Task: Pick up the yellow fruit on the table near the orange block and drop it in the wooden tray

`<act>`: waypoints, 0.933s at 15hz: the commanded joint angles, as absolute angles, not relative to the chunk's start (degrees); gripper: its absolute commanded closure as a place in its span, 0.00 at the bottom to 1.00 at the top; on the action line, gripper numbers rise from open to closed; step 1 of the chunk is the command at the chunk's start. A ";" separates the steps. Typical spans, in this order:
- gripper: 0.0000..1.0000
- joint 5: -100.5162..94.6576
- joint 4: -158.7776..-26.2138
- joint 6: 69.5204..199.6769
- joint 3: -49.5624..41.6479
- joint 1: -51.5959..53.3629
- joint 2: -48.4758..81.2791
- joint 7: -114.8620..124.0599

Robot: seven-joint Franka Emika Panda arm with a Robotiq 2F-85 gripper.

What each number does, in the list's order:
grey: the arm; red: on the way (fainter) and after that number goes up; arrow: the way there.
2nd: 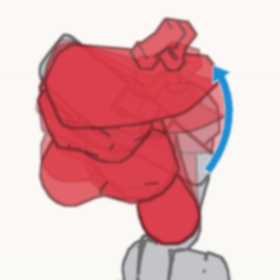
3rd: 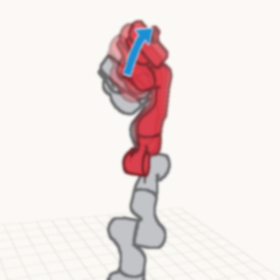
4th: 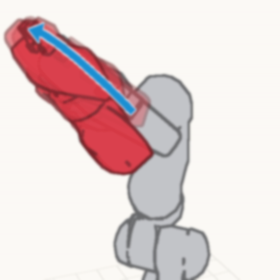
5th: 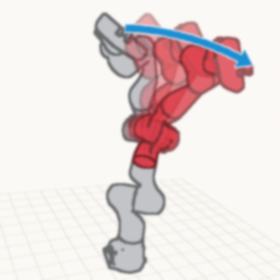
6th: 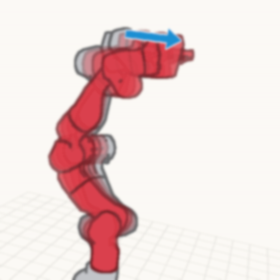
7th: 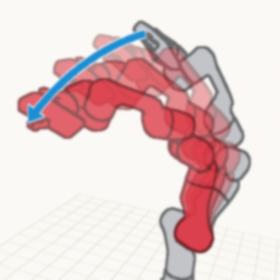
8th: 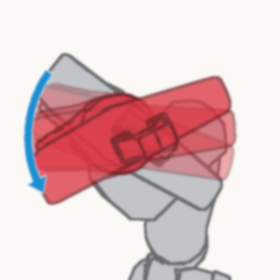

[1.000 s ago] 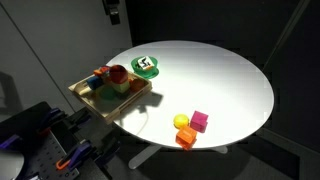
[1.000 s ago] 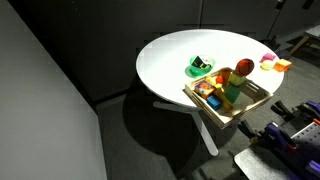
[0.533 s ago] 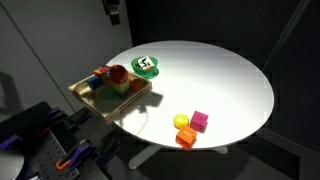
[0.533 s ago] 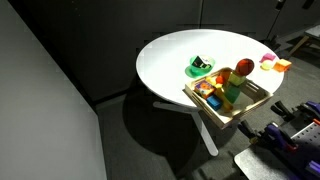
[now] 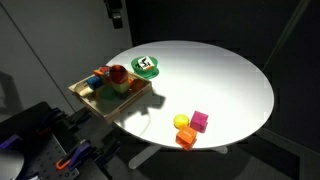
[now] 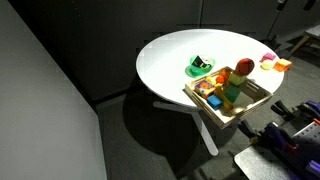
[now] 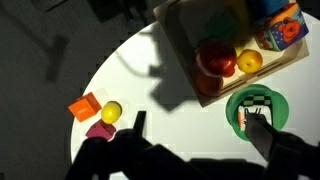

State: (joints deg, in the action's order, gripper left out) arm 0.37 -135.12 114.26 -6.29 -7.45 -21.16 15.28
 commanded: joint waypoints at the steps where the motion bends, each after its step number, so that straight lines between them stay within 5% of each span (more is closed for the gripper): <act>1: 0.00 1.33 -132.51 112.76 -7.36 -9.15 -18.64 14.56; 14: 0.00 4.56 -128.35 122.53 -11.72 -10.90 -6.33 11.59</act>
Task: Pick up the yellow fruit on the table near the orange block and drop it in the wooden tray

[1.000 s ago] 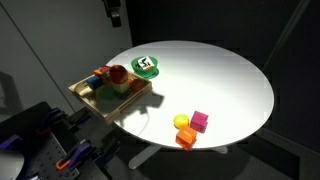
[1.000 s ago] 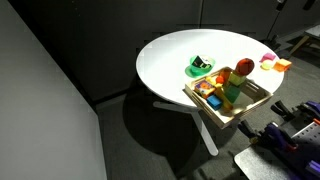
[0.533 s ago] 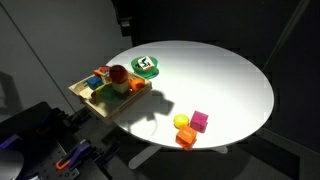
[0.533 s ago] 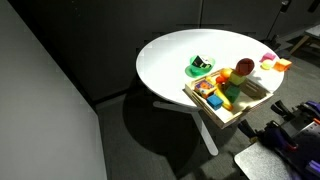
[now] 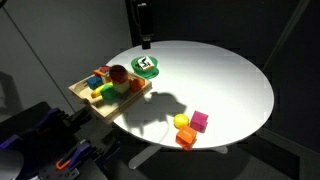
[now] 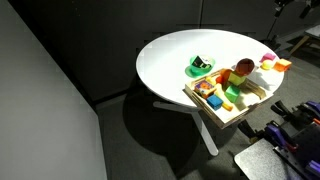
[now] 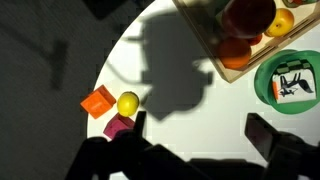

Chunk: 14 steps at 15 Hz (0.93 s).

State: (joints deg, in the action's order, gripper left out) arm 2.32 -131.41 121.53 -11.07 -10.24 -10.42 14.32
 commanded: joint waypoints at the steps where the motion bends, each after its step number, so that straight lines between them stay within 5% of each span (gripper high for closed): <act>1: 0.00 4.78 -127.65 122.81 -11.93 -10.98 -4.78 11.46; 14: 0.00 1.37 -120.53 124.61 -13.95 -11.60 7.37 16.42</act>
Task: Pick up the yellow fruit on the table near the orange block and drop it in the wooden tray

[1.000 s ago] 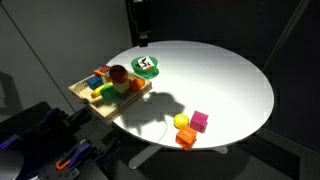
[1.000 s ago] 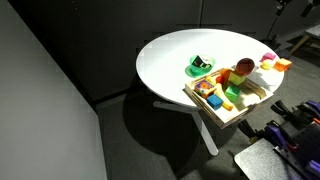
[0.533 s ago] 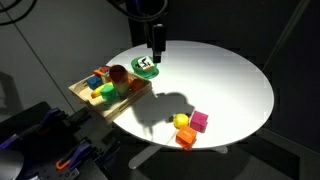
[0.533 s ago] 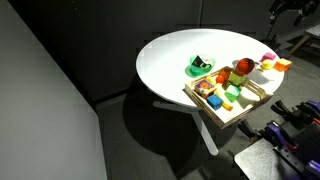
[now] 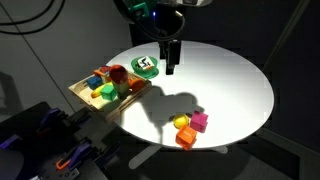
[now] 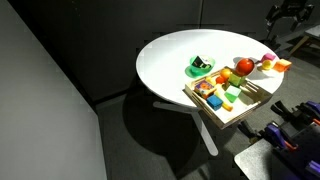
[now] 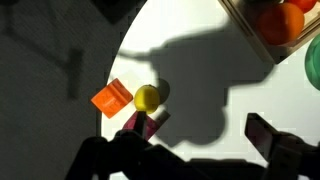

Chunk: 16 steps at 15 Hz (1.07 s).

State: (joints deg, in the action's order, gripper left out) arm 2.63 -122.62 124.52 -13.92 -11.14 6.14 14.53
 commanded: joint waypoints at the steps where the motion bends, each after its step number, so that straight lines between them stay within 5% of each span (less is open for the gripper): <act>1: 0.00 2.57 -122.23 124.60 -13.66 -11.52 6.53 14.61; 16: 0.00 2.80 -120.14 123.29 -13.85 -11.70 11.13 15.47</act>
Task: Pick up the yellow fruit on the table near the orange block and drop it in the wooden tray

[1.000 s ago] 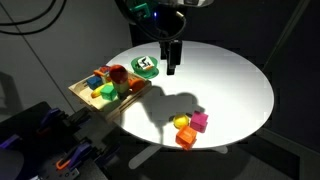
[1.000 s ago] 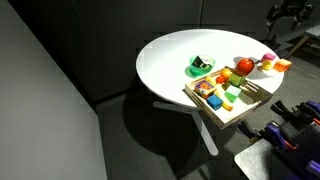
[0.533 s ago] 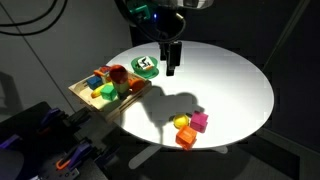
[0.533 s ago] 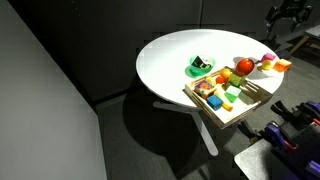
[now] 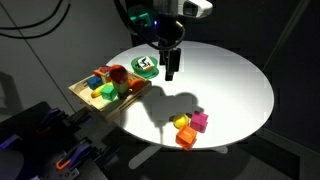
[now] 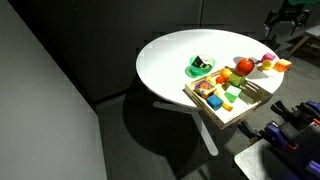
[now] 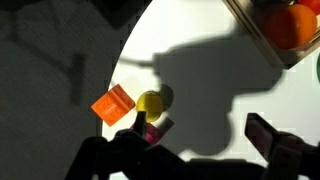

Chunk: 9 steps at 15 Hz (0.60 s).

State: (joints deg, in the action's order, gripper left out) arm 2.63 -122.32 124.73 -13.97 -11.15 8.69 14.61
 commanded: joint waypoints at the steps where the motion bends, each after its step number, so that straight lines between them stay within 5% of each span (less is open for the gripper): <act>1: 0.00 2.73 -119.88 123.28 -13.90 -11.69 12.05 15.60; 9: 0.00 3.16 -117.08 122.98 -14.19 -11.84 19.99 15.78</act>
State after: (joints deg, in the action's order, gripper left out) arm 2.68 -120.21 124.66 -14.24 -11.19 16.79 14.67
